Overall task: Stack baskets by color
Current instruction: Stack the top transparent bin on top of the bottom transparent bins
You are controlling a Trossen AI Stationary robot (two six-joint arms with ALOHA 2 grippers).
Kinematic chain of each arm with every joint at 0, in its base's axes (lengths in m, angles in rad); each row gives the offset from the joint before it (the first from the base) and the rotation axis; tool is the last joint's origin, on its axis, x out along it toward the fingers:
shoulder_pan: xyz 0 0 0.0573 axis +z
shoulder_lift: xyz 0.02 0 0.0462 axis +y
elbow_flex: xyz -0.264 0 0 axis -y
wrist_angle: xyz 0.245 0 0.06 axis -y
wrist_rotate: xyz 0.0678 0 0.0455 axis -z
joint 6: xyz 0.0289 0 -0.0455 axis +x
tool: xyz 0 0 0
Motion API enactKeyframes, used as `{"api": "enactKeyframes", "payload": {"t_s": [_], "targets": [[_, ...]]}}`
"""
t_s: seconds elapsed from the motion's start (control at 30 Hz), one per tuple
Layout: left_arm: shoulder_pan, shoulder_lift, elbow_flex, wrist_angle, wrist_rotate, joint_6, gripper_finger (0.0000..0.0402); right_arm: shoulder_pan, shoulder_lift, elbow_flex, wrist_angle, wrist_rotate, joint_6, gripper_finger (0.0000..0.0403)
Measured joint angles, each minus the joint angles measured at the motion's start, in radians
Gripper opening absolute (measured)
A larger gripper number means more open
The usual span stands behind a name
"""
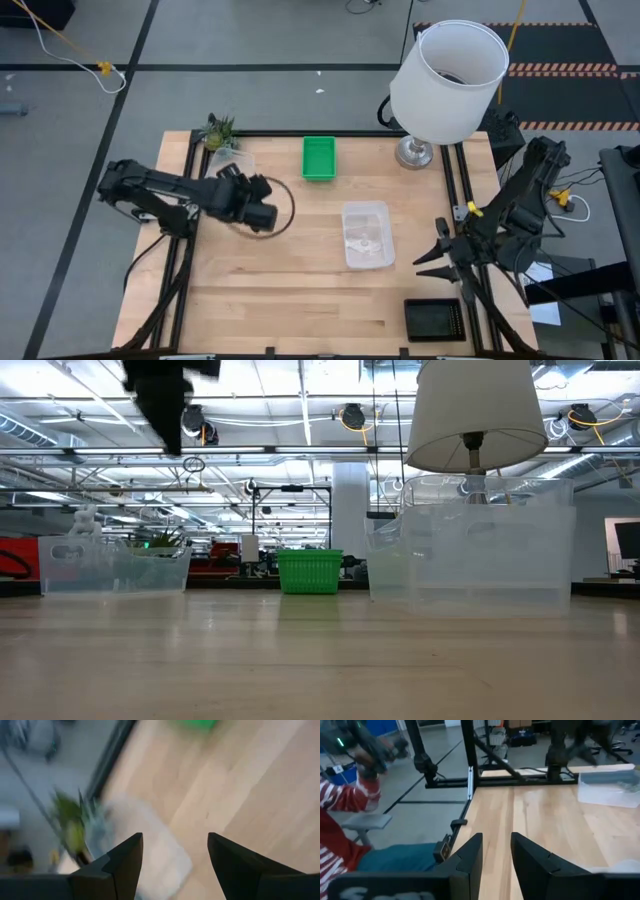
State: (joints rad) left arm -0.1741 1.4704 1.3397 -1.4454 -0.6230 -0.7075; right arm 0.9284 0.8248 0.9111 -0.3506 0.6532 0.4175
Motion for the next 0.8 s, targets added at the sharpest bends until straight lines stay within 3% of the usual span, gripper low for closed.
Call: {"api": "enactKeyframes", "payload": {"t_s": [0.33, 0.8], "targets": [[0.175, 0.000, -0.254, 0.061, 0.243, -0.084, 0.0223, -0.009, -0.019, 0.004, -0.068, -0.003, -0.011, 0.0098], [0.231, 0.000, -0.338, 0.136, 0.275, -0.047, 0.0223, -0.056, -0.019, 0.004, -0.095, -0.001, -0.064, 0.0098]]}}
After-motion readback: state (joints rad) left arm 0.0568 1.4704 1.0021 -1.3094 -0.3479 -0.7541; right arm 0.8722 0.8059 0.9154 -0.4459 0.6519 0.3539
